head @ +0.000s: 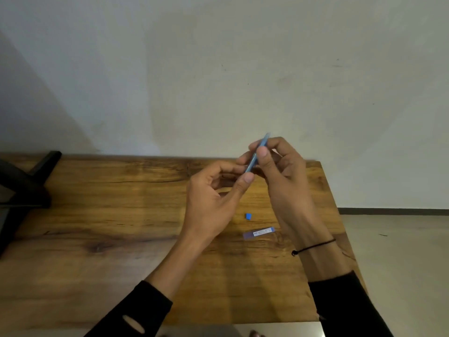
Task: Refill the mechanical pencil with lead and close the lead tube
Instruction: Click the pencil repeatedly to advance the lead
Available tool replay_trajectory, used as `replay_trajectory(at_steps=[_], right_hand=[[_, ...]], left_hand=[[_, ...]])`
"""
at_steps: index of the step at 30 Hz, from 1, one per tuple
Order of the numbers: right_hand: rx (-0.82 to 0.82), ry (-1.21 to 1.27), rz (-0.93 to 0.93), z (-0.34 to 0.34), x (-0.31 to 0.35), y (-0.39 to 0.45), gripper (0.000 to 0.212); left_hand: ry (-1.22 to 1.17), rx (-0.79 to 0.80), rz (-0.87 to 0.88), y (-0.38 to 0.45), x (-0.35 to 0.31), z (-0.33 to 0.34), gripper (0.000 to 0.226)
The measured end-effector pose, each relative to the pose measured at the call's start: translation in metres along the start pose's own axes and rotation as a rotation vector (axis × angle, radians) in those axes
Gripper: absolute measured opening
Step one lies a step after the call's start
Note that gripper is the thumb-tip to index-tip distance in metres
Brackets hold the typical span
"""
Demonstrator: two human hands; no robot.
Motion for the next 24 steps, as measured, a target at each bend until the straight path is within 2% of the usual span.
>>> replay_trajectory(at_steps=[3, 5, 7, 11, 15, 24], right_hand=[[-0.043, 0.368, -0.01, -0.005, 0.033, 0.0, 0.024], [-0.049, 0.641, 0.009, -0.009, 0.06, -0.003, 0.031], [-0.055, 0.779, 0.009, -0.014, 0.087, -0.008, 0.046], [-0.081, 0.858, -0.062, -0.023, 0.137, -0.021, 0.056], [-0.098, 0.864, -0.11, -0.024, 0.176, -0.033, 0.053], [-0.121, 0.78, -0.068, -0.013, 0.22, -0.051, 0.053]], left_hand=[[-0.029, -0.059, 0.0, 0.002, -0.019, -0.001, 0.028], [-0.12, -0.114, 0.001, 0.006, -0.036, -0.004, 0.026], [-0.164, -0.172, 0.031, 0.011, -0.055, -0.012, 0.024], [-0.171, -0.251, 0.082, 0.013, -0.09, -0.025, 0.021], [-0.13, -0.227, 0.149, 0.006, -0.116, -0.022, 0.019], [-0.099, -0.179, 0.215, -0.009, -0.144, -0.016, 0.019]])
Point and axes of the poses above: each hand's wrist, its own y-axis towards the middle knuckle, its own z-axis out of the palm, x = y × z, the point moved 2 cm from there along y, towards the middle knuckle, and after that the axes turned 10 degrees about x, right-handed, at the moved point
